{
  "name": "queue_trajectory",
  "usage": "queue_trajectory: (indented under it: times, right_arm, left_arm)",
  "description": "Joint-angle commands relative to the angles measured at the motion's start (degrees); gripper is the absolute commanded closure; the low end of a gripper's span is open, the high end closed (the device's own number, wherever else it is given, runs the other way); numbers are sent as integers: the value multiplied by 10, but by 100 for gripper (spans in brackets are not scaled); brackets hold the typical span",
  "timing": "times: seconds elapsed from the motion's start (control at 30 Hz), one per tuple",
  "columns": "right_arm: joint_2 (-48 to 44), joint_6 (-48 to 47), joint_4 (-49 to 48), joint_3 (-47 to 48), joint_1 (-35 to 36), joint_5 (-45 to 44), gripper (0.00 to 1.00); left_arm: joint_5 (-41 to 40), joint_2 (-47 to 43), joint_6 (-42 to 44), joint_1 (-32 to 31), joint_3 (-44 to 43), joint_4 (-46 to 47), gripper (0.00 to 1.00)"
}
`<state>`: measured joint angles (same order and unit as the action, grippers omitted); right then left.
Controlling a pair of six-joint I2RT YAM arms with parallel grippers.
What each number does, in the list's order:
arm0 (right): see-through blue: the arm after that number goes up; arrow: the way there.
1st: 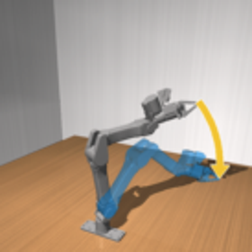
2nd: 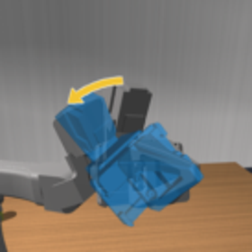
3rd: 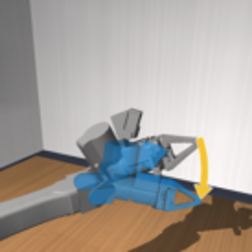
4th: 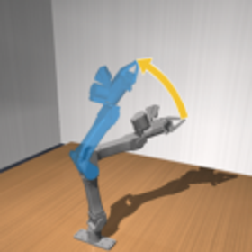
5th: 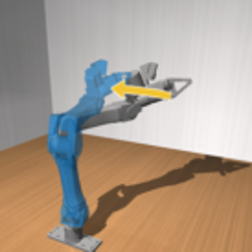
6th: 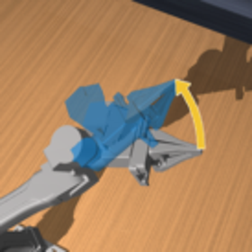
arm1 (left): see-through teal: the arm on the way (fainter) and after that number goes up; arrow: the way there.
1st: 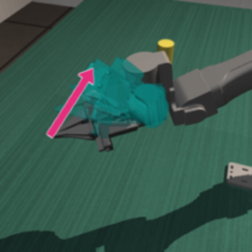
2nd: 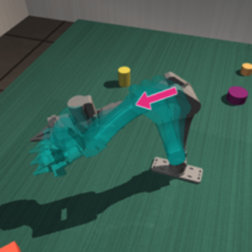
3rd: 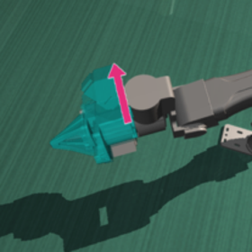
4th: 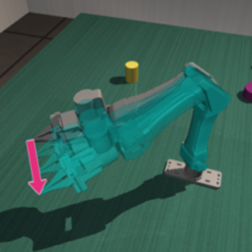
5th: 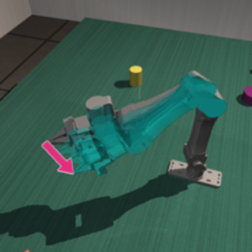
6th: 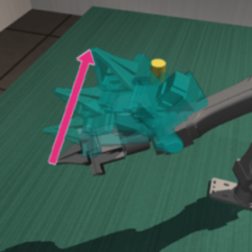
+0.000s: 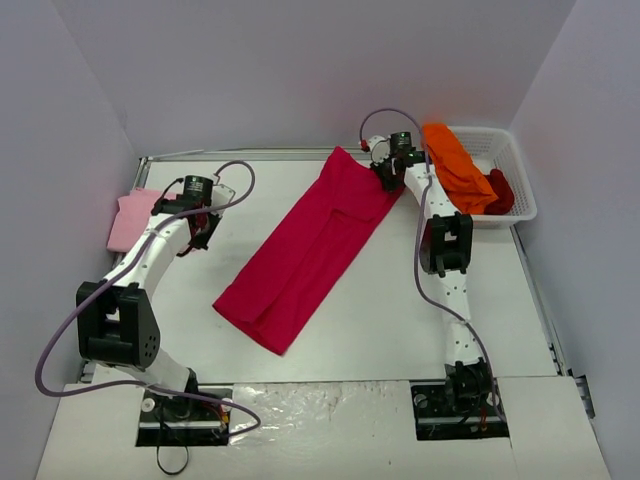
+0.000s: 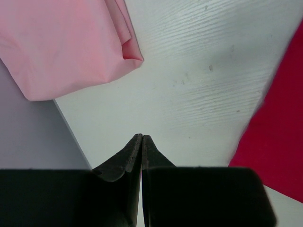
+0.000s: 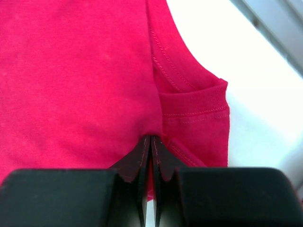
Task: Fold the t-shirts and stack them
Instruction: Rotate the tshirt 90 degrees
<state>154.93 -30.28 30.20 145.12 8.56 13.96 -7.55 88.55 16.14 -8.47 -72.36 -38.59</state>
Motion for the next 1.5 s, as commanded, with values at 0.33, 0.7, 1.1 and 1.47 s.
queue_trajectory:
  times: [0.33, 0.7, 1.1, 1.47]
  right_arm:
    - [16, -57, -72, -3, 38, 12, 97]
    - [-59, 6, -202, -87, 16, -98, 69]
    - [-291, 35, -223, -393, -64, -68, 66]
    - [-395, 60, -191, -454, -63, -25, 93]
  left_arm:
    - [-21, -7, -15, 18, -12, -23, 98]
    - [-10, 2, -17, 25, -22, -16, 98]
    - [45, -31, -21, 21, -9, 2, 98]
    - [68, -78, -22, 20, 14, 5, 98]
